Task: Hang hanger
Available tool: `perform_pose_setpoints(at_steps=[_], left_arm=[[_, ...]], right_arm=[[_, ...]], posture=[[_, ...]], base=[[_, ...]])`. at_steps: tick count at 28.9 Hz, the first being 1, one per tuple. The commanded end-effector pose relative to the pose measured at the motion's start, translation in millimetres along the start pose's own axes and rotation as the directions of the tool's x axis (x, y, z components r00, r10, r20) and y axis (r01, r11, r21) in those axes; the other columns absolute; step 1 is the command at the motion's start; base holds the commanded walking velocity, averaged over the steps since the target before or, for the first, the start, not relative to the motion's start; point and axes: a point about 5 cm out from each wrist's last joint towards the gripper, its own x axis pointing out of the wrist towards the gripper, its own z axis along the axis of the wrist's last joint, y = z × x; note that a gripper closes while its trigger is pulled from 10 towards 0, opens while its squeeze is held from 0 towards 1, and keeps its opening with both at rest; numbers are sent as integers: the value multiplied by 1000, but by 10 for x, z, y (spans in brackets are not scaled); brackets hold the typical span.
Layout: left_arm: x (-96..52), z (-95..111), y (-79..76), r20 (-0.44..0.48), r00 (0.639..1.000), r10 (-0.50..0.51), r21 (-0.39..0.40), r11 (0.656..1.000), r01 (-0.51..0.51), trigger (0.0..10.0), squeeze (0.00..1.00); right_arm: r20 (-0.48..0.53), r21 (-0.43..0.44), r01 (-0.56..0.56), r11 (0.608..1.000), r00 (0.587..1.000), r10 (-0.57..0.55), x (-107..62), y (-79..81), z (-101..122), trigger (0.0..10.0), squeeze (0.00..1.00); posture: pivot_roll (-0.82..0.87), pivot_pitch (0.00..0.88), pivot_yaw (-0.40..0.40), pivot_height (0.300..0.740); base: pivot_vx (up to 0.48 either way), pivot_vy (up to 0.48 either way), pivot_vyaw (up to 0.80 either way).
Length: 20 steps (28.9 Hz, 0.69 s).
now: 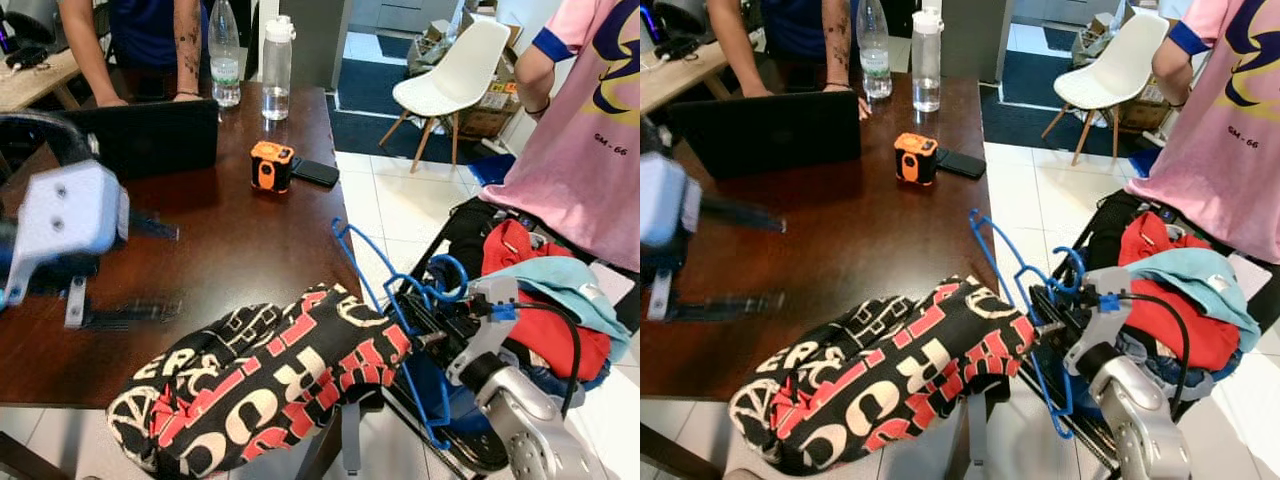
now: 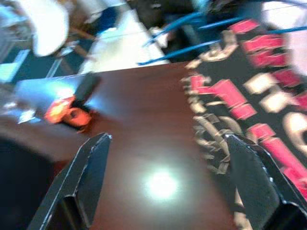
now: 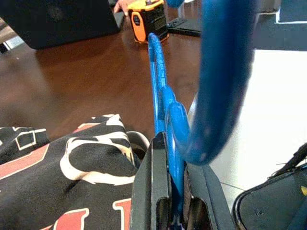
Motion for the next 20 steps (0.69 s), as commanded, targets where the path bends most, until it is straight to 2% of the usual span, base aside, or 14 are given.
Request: perform_pose_setpoints(at_steps=[1,2,3,5,6,8,9,12,13,15,16,17,19,20], left_arm=[[10,-71,56,-26,997,71,14,997,-71,10000,0],[10,-71,56,-26,997,71,14,997,-71,10000,0],[-14,-101,167,-56,983,175,58,983,-172,10000,0],[-14,-101,167,-56,983,175,58,983,-172,10000,0],[-24,-63,308,-35,954,298,133,947,-291,10000,0],[-24,-63,308,-35,954,298,133,947,-291,10000,0],[-33,36,431,47,914,403,182,896,-405,10000,0],[-33,36,431,47,914,403,182,896,-405,10000,0],[1,159,498,160,870,466,187,852,-490,10000,0],[1,159,498,160,870,466,187,852,-490,10000,0],[83,241,493,261,840,475,137,844,-519,10000,0],[83,241,493,261,840,475,137,844,-519,10000,0],[193,277,431,337,823,458,57,862,-503,10000,0],[317,268,346,389,808,442,-33,884,-467,10000,0]], right_arm=[[6,9,11,1000,1000,-11,-27,-24,13,10000,0],[6,9,11,1000,1000,-11,-27,-24,13,10000,0],[7,10,12,1000,1000,-12,-29,-23,14,10000,0],[7,10,12,1000,1000,-12,-29,-23,14,10000,0],[8,11,13,1000,1000,-13,-32,-23,13,10000,0],[8,11,13,1000,1000,-13,-32,-23,13,10000,0],[9,12,13,1000,1000,-13,-33,-22,13,10000,0],[9,12,13,1000,1000,-13,-33,-22,13,10000,0],[12,8,16,1000,1000,-16,-33,-21,15,10000,0],[12,8,16,1000,1000,-16,-33,-21,15,10000,0],[15,-29,39,999,999,-38,-28,-47,29,10000,0],[15,-29,39,999,999,-38,-28,-47,29,10000,0],[31,-84,89,992,996,-87,-25,-111,67,10000,0],[62,-125,156,980,987,-149,-35,-212,138,10000,0]], posture=[[58,58,-90,740],[58,58,-90,740],[58,58,-90,740],[58,58,-90,740],[59,57,-90,740],[59,57,-90,740],[59,57,-90,740],[59,57,-90,740],[59,53,-88,740],[59,53,-88,740],[61,51,-86,740],[61,51,-86,740],[63,49,-84,740],[58,46,-80,740]], base=[[0,0,0],[0,0,0],[0,0,0],[0,0,0],[0,0,0],[0,0,0],[0,0,0],[0,0,0],[0,0,0],[0,0,0],[0,0,0],[0,0,0],[0,0,0],[0,0,0]])
